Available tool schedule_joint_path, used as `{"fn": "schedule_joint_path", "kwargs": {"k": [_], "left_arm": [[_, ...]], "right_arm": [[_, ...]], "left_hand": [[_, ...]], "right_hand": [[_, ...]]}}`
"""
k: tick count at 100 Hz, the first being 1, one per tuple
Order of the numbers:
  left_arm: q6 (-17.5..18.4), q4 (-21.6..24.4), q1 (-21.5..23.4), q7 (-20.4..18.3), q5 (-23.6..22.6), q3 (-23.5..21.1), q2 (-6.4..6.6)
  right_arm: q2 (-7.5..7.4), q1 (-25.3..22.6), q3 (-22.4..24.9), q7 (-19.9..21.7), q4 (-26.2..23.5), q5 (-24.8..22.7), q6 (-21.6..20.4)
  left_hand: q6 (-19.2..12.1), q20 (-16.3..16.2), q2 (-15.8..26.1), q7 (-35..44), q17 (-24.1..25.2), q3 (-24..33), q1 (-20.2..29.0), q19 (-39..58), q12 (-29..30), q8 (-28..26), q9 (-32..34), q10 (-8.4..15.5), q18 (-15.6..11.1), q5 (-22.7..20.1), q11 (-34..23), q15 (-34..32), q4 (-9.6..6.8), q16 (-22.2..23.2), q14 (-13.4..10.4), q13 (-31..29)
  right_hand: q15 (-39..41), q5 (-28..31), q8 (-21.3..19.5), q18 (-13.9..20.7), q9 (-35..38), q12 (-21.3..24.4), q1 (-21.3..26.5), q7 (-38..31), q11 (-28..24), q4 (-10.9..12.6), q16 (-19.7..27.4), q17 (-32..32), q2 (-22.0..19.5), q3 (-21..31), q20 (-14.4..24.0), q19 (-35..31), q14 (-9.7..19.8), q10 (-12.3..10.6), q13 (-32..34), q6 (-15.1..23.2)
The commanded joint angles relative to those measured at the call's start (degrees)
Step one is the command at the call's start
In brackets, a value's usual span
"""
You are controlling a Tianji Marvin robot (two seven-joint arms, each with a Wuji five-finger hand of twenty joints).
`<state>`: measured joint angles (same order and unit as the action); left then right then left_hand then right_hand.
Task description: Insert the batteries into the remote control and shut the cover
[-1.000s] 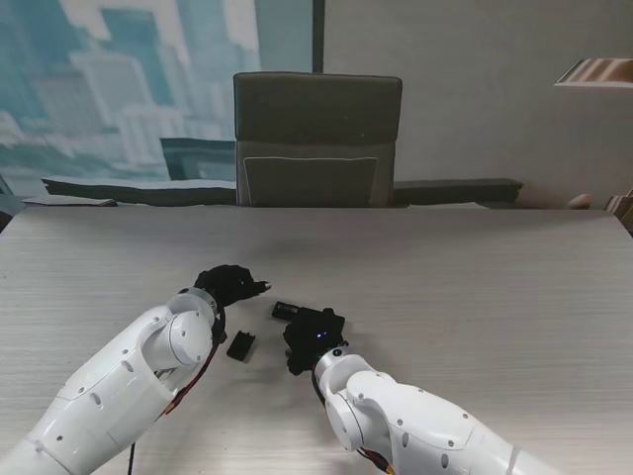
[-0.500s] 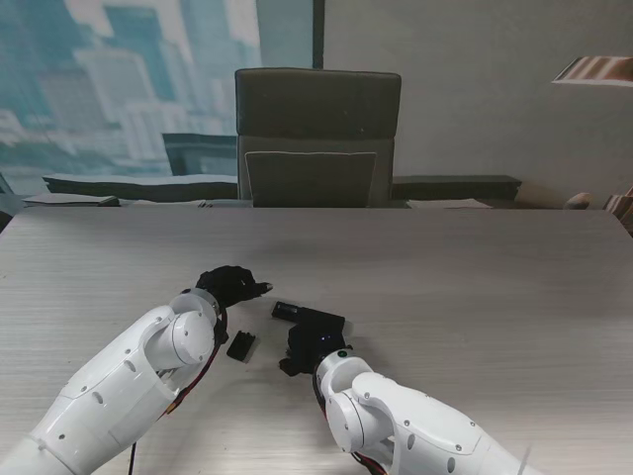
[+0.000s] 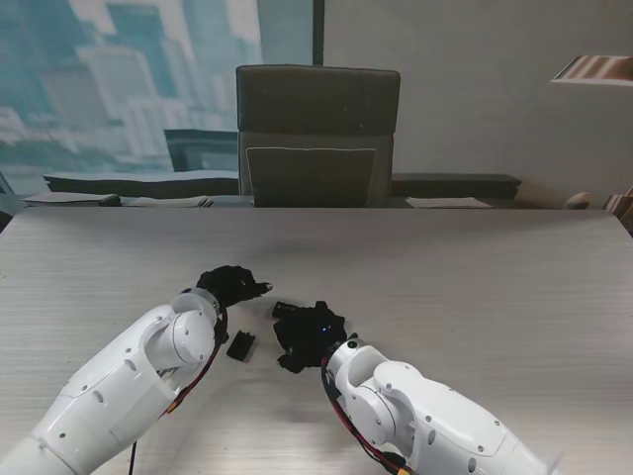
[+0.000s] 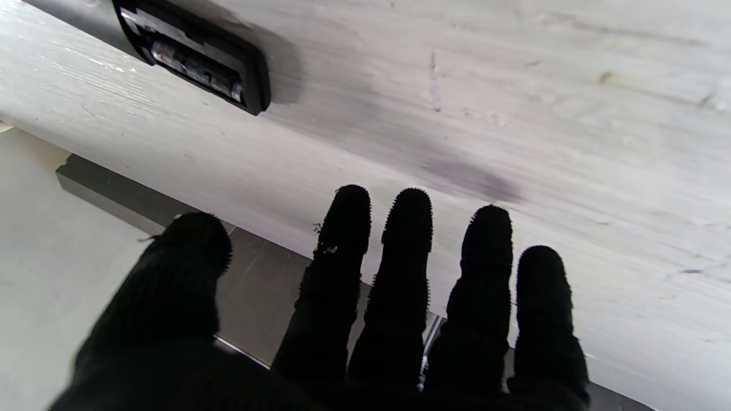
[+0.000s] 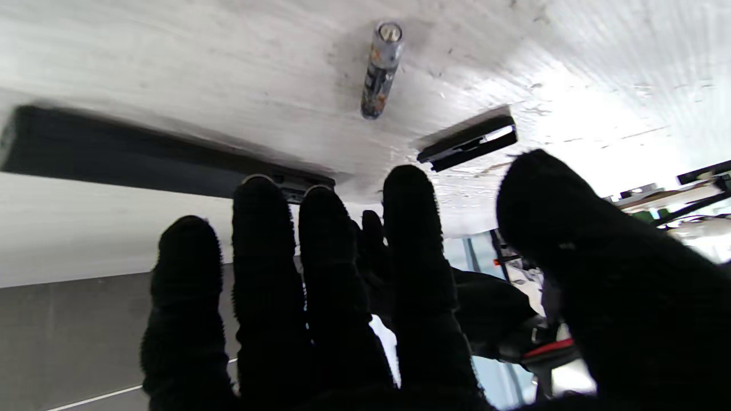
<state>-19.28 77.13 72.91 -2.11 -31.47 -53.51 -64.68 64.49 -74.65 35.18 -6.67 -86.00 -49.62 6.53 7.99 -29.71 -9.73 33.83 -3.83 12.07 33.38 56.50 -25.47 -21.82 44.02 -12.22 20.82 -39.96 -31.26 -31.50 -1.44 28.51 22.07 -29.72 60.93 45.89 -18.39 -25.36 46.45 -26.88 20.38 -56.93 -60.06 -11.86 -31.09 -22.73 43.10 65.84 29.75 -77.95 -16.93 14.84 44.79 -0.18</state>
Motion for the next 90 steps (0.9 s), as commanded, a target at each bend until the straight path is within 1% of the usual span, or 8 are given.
{"fn": "schedule_joint_path", "kwargs": {"k": [1,11,22,34,43,77,80,90], "left_arm": [[-0.4,0.2,-0.1,-1.0,0.2,0.1,-0.16],[-0.5,0.2,-0.2,-1.0,0.2,0.2,-0.15],[-0.5,0.1,-0.2,-1.1,0.2,0.2,-0.16],[-0.7,0.1,-0.2,-1.0,0.3,0.2,-0.18],[-0.8,0.2,-0.1,-1.1,0.3,0.2,-0.16],[-0.5,0.3,0.0,-1.2,0.3,-0.1,-0.09],[-0.4,0.3,0.0,-1.3,0.3,-0.1,-0.05],[-0.4,0.3,0.0,-1.4,0.2,-0.1,-0.02]], "right_arm": [[-0.80,0.9,0.4,0.9,0.6,-1.1,-2.0],[-1.44,2.1,0.6,1.0,1.7,-2.5,-6.8],[-1.69,3.5,-0.2,1.3,3.1,-2.8,-9.7],[-1.53,5.2,-2.3,0.3,5.3,-2.9,-11.1],[-1.23,6.3,-4.0,-1.0,7.1,-2.8,-11.6],[-0.45,9.4,-8.6,-3.2,12.0,-2.3,-12.9],[-0.31,9.6,-9.0,-3.3,12.3,-2.1,-12.7],[0.17,10.3,-10.5,-3.7,13.6,-1.5,-11.9]], "left_hand": [[0.7,0.9,2.2,-0.4,1.3,-1.5,0.7,-0.7,0.7,0.9,-0.7,-1.0,-0.9,0.3,0.2,0.0,-1.84,-0.1,1.2,1.0],[0.9,0.9,2.2,-0.4,1.3,-1.6,0.7,-0.7,0.7,0.9,-0.7,-1.0,-0.9,0.2,0.2,0.0,-1.86,-0.1,1.1,0.9],[0.7,0.9,2.2,-0.4,1.3,-1.6,0.7,-0.7,0.7,0.9,-0.7,-1.1,-0.9,0.2,0.2,0.0,-1.87,-0.1,1.2,0.9],[0.8,0.9,2.3,-0.4,1.3,-1.6,0.7,-0.7,0.7,0.9,-0.6,-0.8,-0.9,0.2,0.2,0.0,-1.84,-0.1,1.1,0.9],[0.8,0.9,2.3,-0.4,1.3,-1.6,0.8,-0.6,0.7,0.9,-0.6,-0.9,-0.9,0.2,0.2,0.0,-1.85,-0.1,1.2,1.0],[0.8,0.9,2.3,-0.4,1.3,-1.6,0.9,-0.6,0.7,1.0,-0.7,-1.0,-0.9,0.2,0.3,0.0,-1.89,-0.1,1.2,1.0],[0.7,0.9,2.4,-0.4,1.3,-1.6,1.0,-0.6,0.7,1.0,-0.6,-0.5,-0.9,0.2,0.2,0.0,-1.91,-0.1,1.2,1.0],[0.8,0.9,2.4,-0.5,1.3,-1.6,1.0,-0.7,0.7,1.0,-0.6,-0.7,-0.9,0.2,0.2,0.0,-1.94,-0.1,1.2,1.0]], "right_hand": [[0.6,-4.3,2.3,2.1,-1.8,-1.3,2.4,-2.5,-2.0,-1.8,-1.0,-0.4,3.3,3.8,1.0,-1.9,2.2,-1.6,-1.1,2.8],[0.7,-8.5,3.7,4.0,-4.0,-1.7,6.5,-3.5,-2.7,-1.8,-1.2,-0.7,6.1,7.8,0.7,-2.0,4.1,-3.1,-1.7,6.4],[4.0,-10.4,1.7,5.9,-5.7,-2.6,10.2,-3.3,-5.4,1.4,-2.7,-2.5,7.2,10.9,1.7,-4.8,5.9,-4.0,-1.2,8.7],[10.3,-11.6,-4.4,7.3,-5.4,-0.1,15.5,-1.8,-11.4,-4.7,-5.3,-3.7,11.0,11.6,2.7,-6.9,7.6,-4.7,0.2,11.3],[14.1,-13.2,-5.5,8.2,-4.7,-2.3,18.3,-1.2,-13.2,-6.7,-4.5,-4.3,11.9,11.6,3.2,-8.1,8.4,-5.3,0.7,13.1],[15.8,-11.6,-6.2,9.2,-5.6,-4.7,18.6,-2.1,-13.7,-7.3,-3.5,-3.8,9.8,10.6,3.6,-8.7,9.3,-5.8,0.3,14.9],[16.1,-11.3,-5.8,9.3,-5.6,-5.3,18.3,-2.0,-13.8,-7.2,-3.9,-3.8,9.3,10.4,3.7,-9.0,9.4,-5.8,0.5,15.0],[15.5,-10.4,1.7,9.3,-5.2,-6.2,17.0,-5.4,-13.6,-6.9,-6.8,-4.1,7.6,9.4,4.0,-9.4,9.7,-5.9,1.0,15.8]]}}
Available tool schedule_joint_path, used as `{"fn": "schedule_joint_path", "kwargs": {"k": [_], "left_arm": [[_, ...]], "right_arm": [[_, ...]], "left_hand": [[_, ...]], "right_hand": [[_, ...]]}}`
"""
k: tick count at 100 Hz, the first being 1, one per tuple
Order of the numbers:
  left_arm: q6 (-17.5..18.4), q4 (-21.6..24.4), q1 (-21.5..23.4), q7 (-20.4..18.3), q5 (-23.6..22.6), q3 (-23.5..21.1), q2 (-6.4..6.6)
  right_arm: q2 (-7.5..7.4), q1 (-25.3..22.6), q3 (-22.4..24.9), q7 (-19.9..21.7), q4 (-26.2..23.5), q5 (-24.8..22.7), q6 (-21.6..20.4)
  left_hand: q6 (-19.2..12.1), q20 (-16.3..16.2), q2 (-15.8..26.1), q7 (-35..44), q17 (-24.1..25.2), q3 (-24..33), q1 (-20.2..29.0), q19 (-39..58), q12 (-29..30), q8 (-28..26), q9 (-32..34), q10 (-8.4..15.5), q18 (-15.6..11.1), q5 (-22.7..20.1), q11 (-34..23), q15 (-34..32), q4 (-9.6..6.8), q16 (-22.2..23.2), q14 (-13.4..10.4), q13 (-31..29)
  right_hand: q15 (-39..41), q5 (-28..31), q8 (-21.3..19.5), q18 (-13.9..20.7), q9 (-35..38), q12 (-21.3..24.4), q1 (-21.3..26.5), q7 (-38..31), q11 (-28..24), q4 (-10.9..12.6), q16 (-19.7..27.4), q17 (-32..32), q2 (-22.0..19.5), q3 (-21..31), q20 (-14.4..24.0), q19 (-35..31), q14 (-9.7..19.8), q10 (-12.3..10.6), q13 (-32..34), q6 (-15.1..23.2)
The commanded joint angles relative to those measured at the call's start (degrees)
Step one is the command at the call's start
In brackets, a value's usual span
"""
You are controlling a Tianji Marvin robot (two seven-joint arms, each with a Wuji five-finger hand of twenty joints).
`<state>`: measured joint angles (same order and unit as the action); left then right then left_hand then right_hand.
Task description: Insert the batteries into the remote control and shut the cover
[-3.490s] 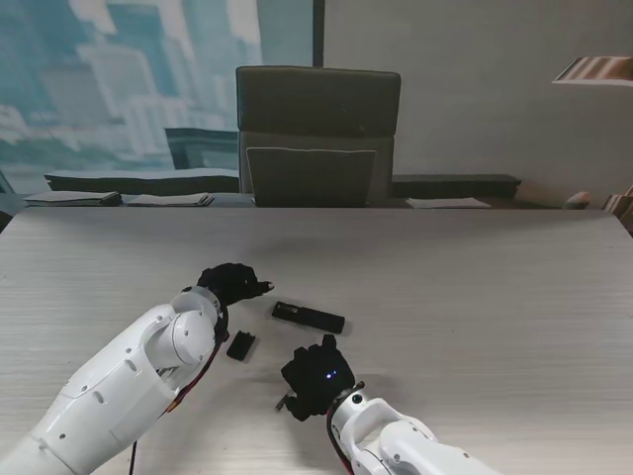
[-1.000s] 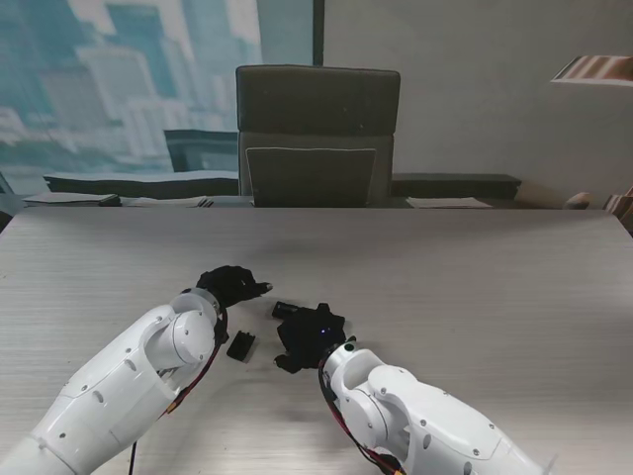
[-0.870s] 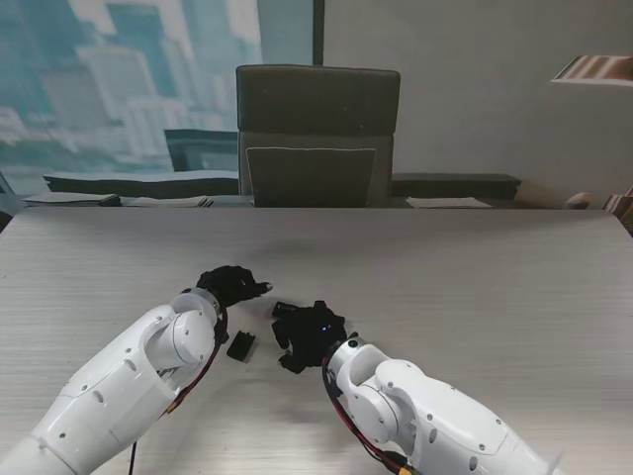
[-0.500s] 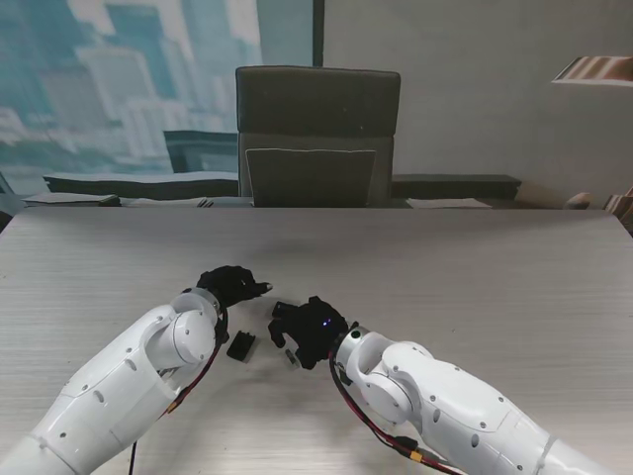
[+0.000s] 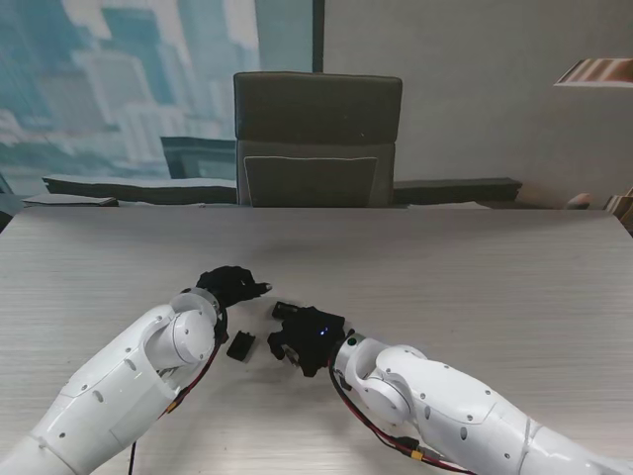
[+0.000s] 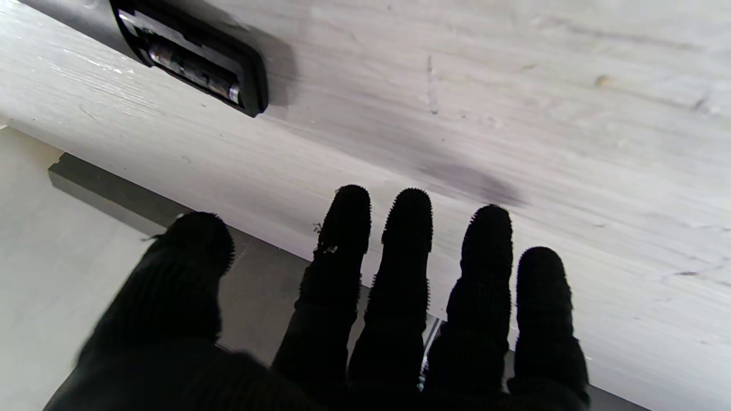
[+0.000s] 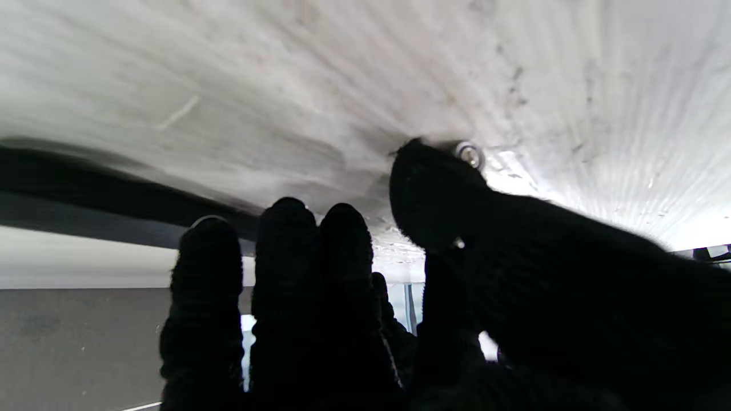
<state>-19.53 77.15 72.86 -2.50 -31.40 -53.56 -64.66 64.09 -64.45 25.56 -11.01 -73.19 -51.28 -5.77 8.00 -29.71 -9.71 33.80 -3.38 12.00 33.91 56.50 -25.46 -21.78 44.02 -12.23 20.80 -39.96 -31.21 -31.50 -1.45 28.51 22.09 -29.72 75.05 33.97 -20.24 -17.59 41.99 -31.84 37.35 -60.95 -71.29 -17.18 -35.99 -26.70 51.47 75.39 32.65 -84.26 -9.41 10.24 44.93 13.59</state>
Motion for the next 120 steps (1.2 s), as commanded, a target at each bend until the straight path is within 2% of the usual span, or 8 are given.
{"fn": "schedule_joint_path", "kwargs": {"k": [1,9,15,41,74,82,91,120], "left_arm": [[-0.1,0.3,0.1,-1.1,0.1,0.0,-0.04],[-0.1,0.2,0.1,-1.0,0.2,0.0,-0.07],[0.1,0.1,0.1,-0.8,0.2,0.0,-0.12],[0.2,-0.1,0.1,-0.1,0.0,0.0,-0.24],[0.2,-0.1,0.2,0.1,0.0,-0.1,-0.28],[0.2,-0.2,0.2,0.1,0.1,-0.1,-0.29],[0.2,-0.2,0.1,0.1,0.1,-0.1,-0.31],[0.2,-0.1,0.4,0.5,0.3,-0.5,-0.38]], "right_arm": [[0.60,0.2,-1.0,0.6,0.9,0.2,0.5],[1.02,0.6,-2.0,0.7,1.7,0.9,1.6],[1.28,0.8,-2.6,0.8,2.1,1.4,2.6],[1.26,1.3,-3.4,1.8,1.8,1.4,3.3],[1.08,1.3,-5.1,3.3,1.5,1.1,6.2],[1.27,1.3,-5.6,3.7,1.8,1.7,6.8],[1.58,1.4,-6.0,4.1,2.1,2.6,7.0],[2.42,1.4,-3.9,3.4,0.6,4.0,6.1]], "left_hand": [[0.7,0.9,2.3,-0.5,0.9,-1.5,0.5,-0.7,0.7,1.0,-0.7,-0.5,-0.9,0.2,0.2,0.1,-1.94,-0.1,1.1,1.0],[0.7,0.9,2.3,-0.5,0.9,-1.5,0.5,-0.7,0.7,1.0,-0.8,-0.7,-0.9,0.3,0.2,0.1,-1.98,-0.1,1.0,1.1],[0.6,1.0,2.2,-0.5,1.0,-1.4,0.6,-0.8,0.8,1.0,-1.0,-0.6,-1.0,0.4,0.4,0.3,-2.03,-0.2,1.0,1.3],[0.5,1.2,2.2,-0.5,1.3,-1.2,0.5,-1.3,1.0,1.0,-1.9,-0.9,-1.0,0.7,0.9,0.7,-2.15,-0.3,1.0,1.8],[0.7,1.1,2.2,-0.6,1.3,-1.1,0.4,-1.3,1.1,1.0,-2.0,-1.0,-0.9,0.7,1.0,0.7,-2.12,-0.3,0.9,1.9],[0.6,1.1,2.2,-0.6,1.3,-1.1,0.4,-1.3,1.1,1.0,-2.0,-1.0,-0.9,0.7,1.0,0.8,-2.10,-0.4,1.1,2.1],[0.5,1.1,2.2,-0.6,1.4,-1.1,0.3,-1.4,1.1,1.0,-2.0,-1.0,-1.0,0.6,1.0,0.8,-2.08,-0.3,1.0,2.0],[0.7,1.1,2.2,-0.6,1.4,-1.0,0.4,-1.4,1.1,1.0,-2.0,-1.0,-0.9,0.7,1.0,0.8,-2.06,-0.4,1.1,2.0]], "right_hand": [[1.4,1.6,3.6,1.5,-0.7,-1.3,-0.1,-1.5,-2.3,-1.5,-1.9,-0.2,-0.9,-0.1,1.1,-3.1,2.2,-1.3,1.0,2.0],[1.3,2.3,7.3,1.4,-0.7,-1.7,-2.8,-4.9,-2.2,-0.5,-2.2,-0.2,-1.9,-1.3,1.3,-3.4,2.0,-1.2,1.0,1.9],[1.3,3.3,9.6,1.2,-0.6,-1.9,-4.2,-7.4,-1.9,-1.6,-2.2,-0.4,-1.7,-2.8,1.4,-3.5,1.6,-0.9,1.0,1.8],[1.0,8.3,11.8,0.5,-0.7,-3.7,-8.1,-9.3,-1.2,-1.6,-2.2,0.0,-0.6,-4.8,1.4,-3.4,0.7,-0.3,0.4,0.6],[0.9,15.1,13.3,-1.3,0.1,-4.1,-8.8,-10.5,-0.6,-0.8,-2.3,0.8,1.3,-4.3,1.8,-3.5,-1.3,1.1,0.1,-4.8],[0.9,17.2,13.8,-1.9,1.1,-3.8,-6.8,-10.2,-0.6,-0.3,-2.2,0.6,1.6,-3.2,1.9,-3.4,-1.8,1.2,0.6,-6.1],[0.7,19.5,14.2,-2.5,2.2,0.9,-5.0,-10.1,-1.6,-0.3,-1.9,0.4,1.6,-1.8,2.1,-3.2,-2.3,1.4,1.1,-7.4],[0.5,21.1,12.7,-3.4,4.0,3.6,-3.2,-10.2,-2.7,-0.6,-1.6,0.1,3.1,0.7,2.1,-3.0,-3.0,1.5,1.9,-11.3]]}}
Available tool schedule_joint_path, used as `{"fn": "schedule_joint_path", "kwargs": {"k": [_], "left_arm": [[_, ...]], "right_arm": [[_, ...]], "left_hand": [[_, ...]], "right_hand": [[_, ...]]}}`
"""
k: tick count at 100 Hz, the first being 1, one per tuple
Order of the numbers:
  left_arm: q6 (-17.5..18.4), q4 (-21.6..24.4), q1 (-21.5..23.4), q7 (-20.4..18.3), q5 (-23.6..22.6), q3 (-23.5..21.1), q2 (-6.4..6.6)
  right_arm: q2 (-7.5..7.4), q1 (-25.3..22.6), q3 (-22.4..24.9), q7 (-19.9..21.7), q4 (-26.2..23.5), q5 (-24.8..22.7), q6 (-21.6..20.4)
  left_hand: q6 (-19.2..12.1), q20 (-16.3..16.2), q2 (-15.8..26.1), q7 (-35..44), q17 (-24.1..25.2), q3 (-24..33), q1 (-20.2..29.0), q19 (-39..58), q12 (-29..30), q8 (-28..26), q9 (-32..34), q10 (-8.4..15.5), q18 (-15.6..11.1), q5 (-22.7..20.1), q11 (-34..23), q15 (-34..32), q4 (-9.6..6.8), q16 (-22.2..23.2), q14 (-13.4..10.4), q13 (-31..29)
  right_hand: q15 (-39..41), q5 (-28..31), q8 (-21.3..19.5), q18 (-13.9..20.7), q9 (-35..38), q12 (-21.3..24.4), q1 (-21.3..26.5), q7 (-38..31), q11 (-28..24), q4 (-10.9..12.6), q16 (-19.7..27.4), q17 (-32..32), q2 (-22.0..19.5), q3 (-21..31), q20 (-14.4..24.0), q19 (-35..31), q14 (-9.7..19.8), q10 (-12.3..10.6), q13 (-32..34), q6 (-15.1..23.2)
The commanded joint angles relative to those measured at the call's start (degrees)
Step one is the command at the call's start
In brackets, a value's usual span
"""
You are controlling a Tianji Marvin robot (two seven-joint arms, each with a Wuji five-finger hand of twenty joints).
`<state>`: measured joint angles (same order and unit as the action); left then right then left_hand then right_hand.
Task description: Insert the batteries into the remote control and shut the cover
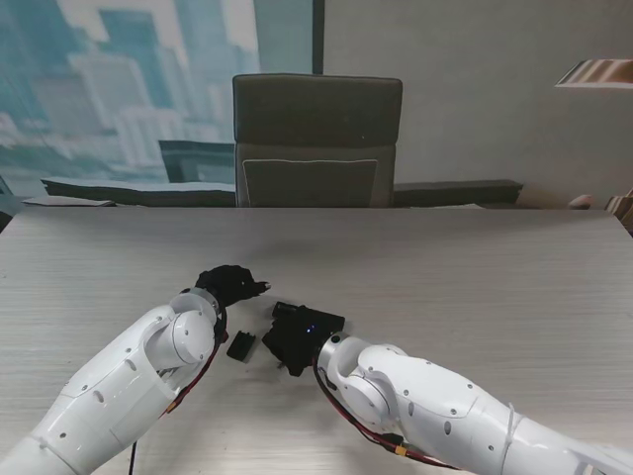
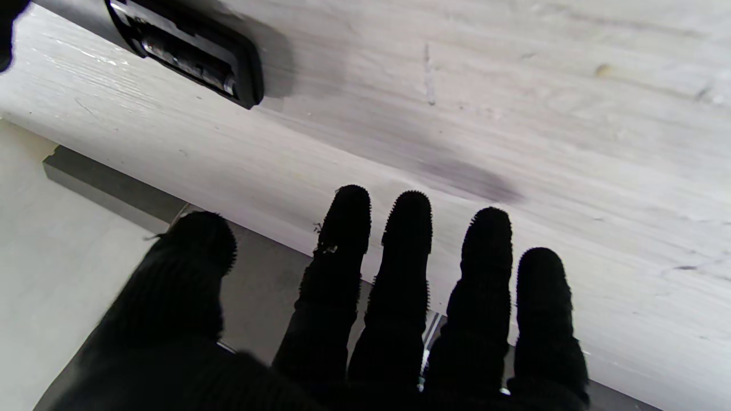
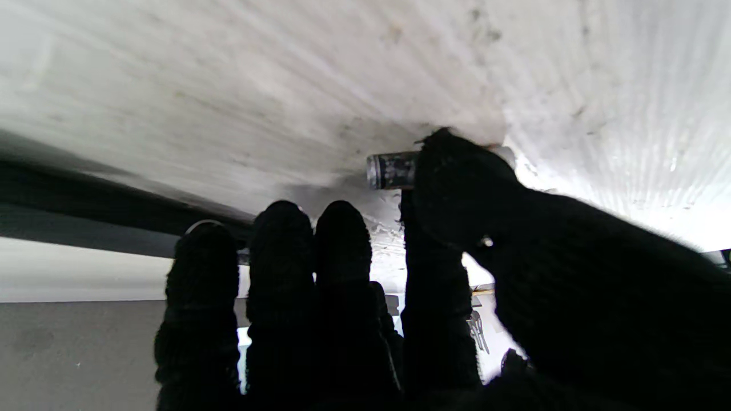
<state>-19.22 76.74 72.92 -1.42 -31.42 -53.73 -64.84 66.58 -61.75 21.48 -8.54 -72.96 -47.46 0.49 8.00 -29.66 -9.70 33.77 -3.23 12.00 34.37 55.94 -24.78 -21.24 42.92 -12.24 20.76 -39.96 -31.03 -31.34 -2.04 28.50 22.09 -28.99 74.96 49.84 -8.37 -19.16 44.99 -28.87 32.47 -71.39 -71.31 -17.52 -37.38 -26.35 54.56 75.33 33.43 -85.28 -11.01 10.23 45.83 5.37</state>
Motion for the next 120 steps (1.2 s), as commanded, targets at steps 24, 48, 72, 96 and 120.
{"fn": "schedule_joint_path", "kwargs": {"k": [24,48,72,96,120], "left_arm": [[0.0,0.7,1.3,0.6,0.4,-1.6,-0.40],[0.0,0.8,1.7,1.3,0.4,-2.2,-0.53],[-0.1,0.7,1.6,1.3,0.5,-2.1,-0.54],[-0.3,0.6,1.5,1.3,0.6,-2.1,-0.57],[-0.4,0.4,1.2,1.0,0.8,-1.7,-0.55]], "right_arm": [[2.09,-0.5,2.0,-1.1,0.5,2.9,2.9],[5.68,1.0,1.8,-4.4,4.4,7.3,7.1],[8.98,2.2,2.2,-7.6,8.1,10.9,11.3],[12.03,2.8,3.0,-10.5,11.8,15.0,14.8],[14.58,3.2,3.5,-12.3,15.9,18.5,17.1]], "left_hand": [[0.7,1.0,2.2,-0.6,1.3,-1.0,0.0,-0.9,0.4,0.5,-0.9,-1.1,-1.0,0.6,0.8,0.6,-1.43,-0.3,1.1,1.2],[0.7,0.9,2.2,-0.6,1.3,-1.0,0.0,-0.8,0.4,0.5,-0.9,-1.1,-0.9,0.6,0.8,0.5,-1.41,-0.3,1.1,1.3],[0.7,0.8,2.2,-0.6,1.3,-1.0,0.0,-0.9,0.4,0.5,-0.8,-1.1,-0.9,0.6,0.7,0.5,-1.38,-0.3,1.1,1.3],[0.8,0.8,2.2,-0.7,1.4,-1.0,0.0,-0.9,0.4,0.5,-0.8,-1.2,-0.9,0.6,0.8,0.5,-1.37,-0.3,1.2,1.4],[0.8,0.8,2.2,-0.7,1.4,-1.0,0.0,-0.9,0.4,0.5,-0.9,-1.2,-0.9,0.6,0.8,0.5,-1.36,-0.3,1.1,1.3]], "right_hand": [[0.3,5.4,0.5,-2.3,1.2,1.3,2.1,0.6,-2.8,-0.4,-0.1,0.0,-0.3,0.8,1.3,-1.6,-1.9,1.8,1.0,-3.8],[0.1,5.2,0.2,-2.7,1.1,1.7,2.4,0.8,-2.8,-0.3,0.0,0.2,-0.9,0.3,1.2,-1.3,-2.3,2.1,0.9,-4.3],[0.1,5.0,-0.2,-3.0,1.0,1.8,2.5,0.9,-2.9,0.0,0.0,0.3,-1.4,-0.1,1.2,-1.2,-2.4,2.4,0.8,-4.8],[0.2,4.7,-0.5,-3.2,0.9,1.8,2.7,1.0,-3.0,0.2,0.0,0.5,-1.7,-0.4,1.2,-1.1,-2.5,2.7,0.6,-5.3],[0.3,4.6,-0.6,-3.1,0.8,1.9,2.7,1.1,-3.1,0.3,-0.1,0.6,-1.9,-0.7,1.3,-1.2,-2.5,2.8,0.6,-5.4]]}}
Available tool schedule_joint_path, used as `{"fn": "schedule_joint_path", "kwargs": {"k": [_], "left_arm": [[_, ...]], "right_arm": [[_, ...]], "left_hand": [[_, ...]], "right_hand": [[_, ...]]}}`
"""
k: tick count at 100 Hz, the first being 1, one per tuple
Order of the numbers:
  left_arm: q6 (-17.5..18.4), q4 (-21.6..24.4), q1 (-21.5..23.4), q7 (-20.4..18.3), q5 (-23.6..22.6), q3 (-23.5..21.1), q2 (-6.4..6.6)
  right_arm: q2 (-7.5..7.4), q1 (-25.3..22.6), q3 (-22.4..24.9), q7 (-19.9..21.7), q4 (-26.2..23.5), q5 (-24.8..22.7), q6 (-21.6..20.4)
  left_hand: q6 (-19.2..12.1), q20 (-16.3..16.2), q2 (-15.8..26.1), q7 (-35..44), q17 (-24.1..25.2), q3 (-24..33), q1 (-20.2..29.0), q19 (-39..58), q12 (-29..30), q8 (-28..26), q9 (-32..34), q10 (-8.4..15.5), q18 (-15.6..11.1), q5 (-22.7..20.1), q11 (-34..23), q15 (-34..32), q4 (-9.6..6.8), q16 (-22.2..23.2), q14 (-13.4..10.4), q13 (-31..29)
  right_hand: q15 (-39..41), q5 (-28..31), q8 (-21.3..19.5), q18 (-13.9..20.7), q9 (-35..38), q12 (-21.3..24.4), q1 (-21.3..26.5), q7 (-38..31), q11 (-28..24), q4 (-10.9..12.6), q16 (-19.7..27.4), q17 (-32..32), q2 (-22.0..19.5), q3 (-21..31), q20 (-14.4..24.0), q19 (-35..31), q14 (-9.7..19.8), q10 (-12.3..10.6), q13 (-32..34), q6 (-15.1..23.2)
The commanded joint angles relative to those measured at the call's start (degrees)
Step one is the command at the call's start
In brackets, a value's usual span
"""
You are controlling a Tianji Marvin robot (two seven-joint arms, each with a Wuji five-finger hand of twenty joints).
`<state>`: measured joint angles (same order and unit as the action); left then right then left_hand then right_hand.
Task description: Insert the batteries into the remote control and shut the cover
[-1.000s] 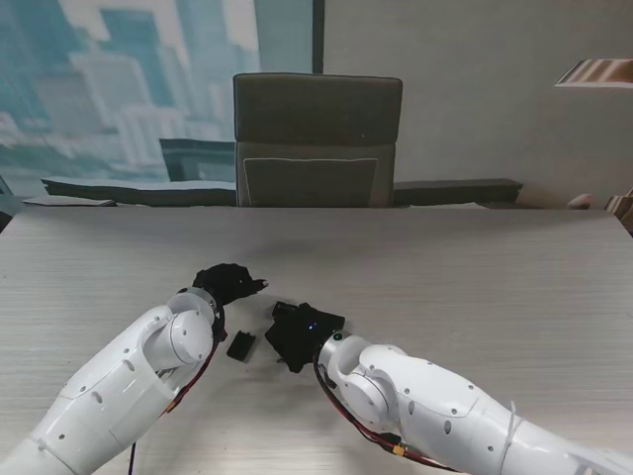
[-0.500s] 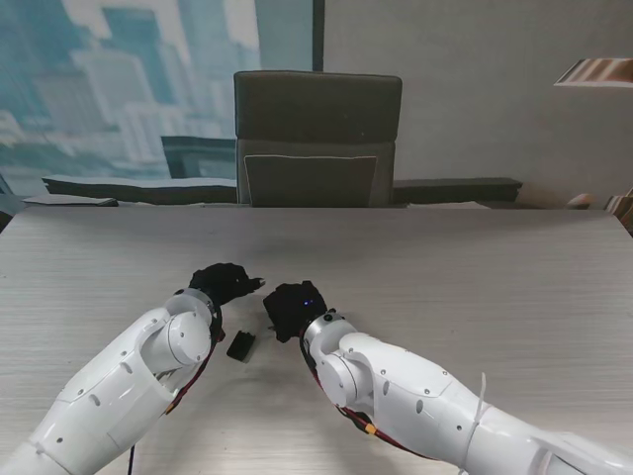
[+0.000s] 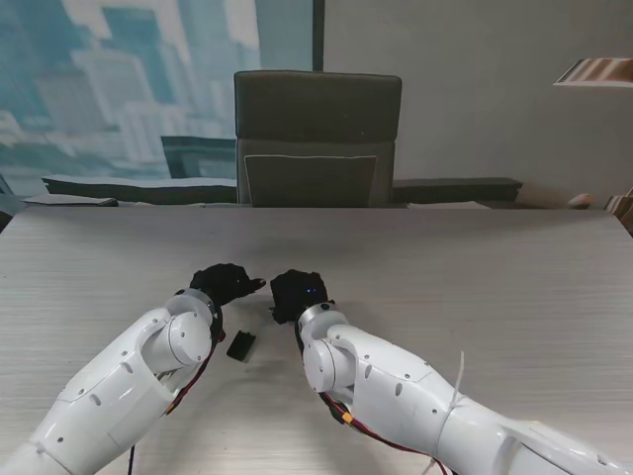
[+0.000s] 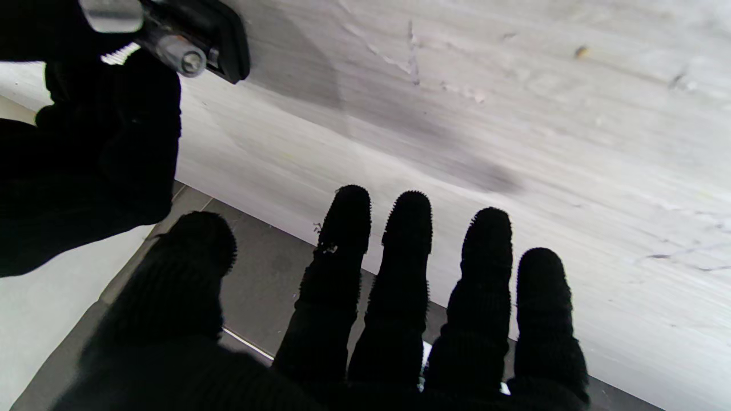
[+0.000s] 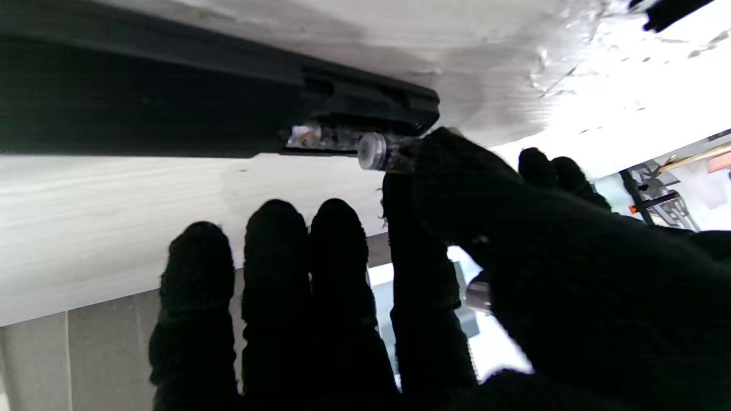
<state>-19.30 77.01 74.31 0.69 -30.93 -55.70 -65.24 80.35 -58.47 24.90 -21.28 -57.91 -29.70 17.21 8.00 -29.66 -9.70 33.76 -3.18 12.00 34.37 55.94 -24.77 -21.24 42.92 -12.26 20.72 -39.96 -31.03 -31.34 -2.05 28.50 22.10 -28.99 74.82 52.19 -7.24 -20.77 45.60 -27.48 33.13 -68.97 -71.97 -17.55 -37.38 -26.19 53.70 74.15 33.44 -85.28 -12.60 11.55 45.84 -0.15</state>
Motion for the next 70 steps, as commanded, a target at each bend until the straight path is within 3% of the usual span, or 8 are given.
{"fn": "schedule_joint_path", "kwargs": {"k": [1,38,70], "left_arm": [[-0.4,0.1,-0.2,-1.1,0.3,0.2,-0.15],[-0.3,-0.2,-0.5,-1.3,0.6,0.7,-0.20],[-0.3,-0.3,-0.6,-1.3,0.7,0.8,-0.23]], "right_arm": [[0.89,0.0,0.1,0.4,1.0,0.8,0.5],[2.85,0.6,0.1,-1.5,5.1,2.8,0.4],[3.21,0.8,-0.4,-1.6,6.4,2.8,0.2]], "left_hand": [[0.7,0.8,2.2,-0.7,1.3,-1.0,0.0,-0.9,0.4,0.5,-0.9,-1.1,-0.9,0.6,0.8,0.5,-1.35,-0.3,1.0,1.3],[0.7,0.7,2.2,-0.6,1.3,-1.0,0.1,-0.9,0.4,0.5,-0.9,-1.1,-0.9,0.6,0.7,0.5,-1.35,-0.3,1.1,1.3],[0.7,0.7,2.2,-0.6,1.3,-1.0,0.1,-0.9,0.4,0.5,-0.9,-1.1,-0.9,0.6,0.7,0.5,-1.34,-0.3,1.2,1.3]], "right_hand": [[0.4,2.3,-1.7,-1.5,0.2,0.5,2.0,-1.4,-2.5,0.4,-0.1,0.4,-1.1,0.5,1.3,-1.2,-0.9,1.5,0.6,0.1],[0.6,1.6,-2.1,-1.2,0.0,0.4,1.5,-1.7,-2.5,0.7,-0.2,0.5,-1.5,0.3,1.4,-1.3,-0.6,1.3,0.5,0.7],[0.5,0.8,-2.0,-1.0,-0.7,0.1,0.7,-1.6,-2.3,0.7,-0.2,0.5,-2.1,-0.4,1.4,-1.4,-0.4,1.1,0.2,1.6]]}}
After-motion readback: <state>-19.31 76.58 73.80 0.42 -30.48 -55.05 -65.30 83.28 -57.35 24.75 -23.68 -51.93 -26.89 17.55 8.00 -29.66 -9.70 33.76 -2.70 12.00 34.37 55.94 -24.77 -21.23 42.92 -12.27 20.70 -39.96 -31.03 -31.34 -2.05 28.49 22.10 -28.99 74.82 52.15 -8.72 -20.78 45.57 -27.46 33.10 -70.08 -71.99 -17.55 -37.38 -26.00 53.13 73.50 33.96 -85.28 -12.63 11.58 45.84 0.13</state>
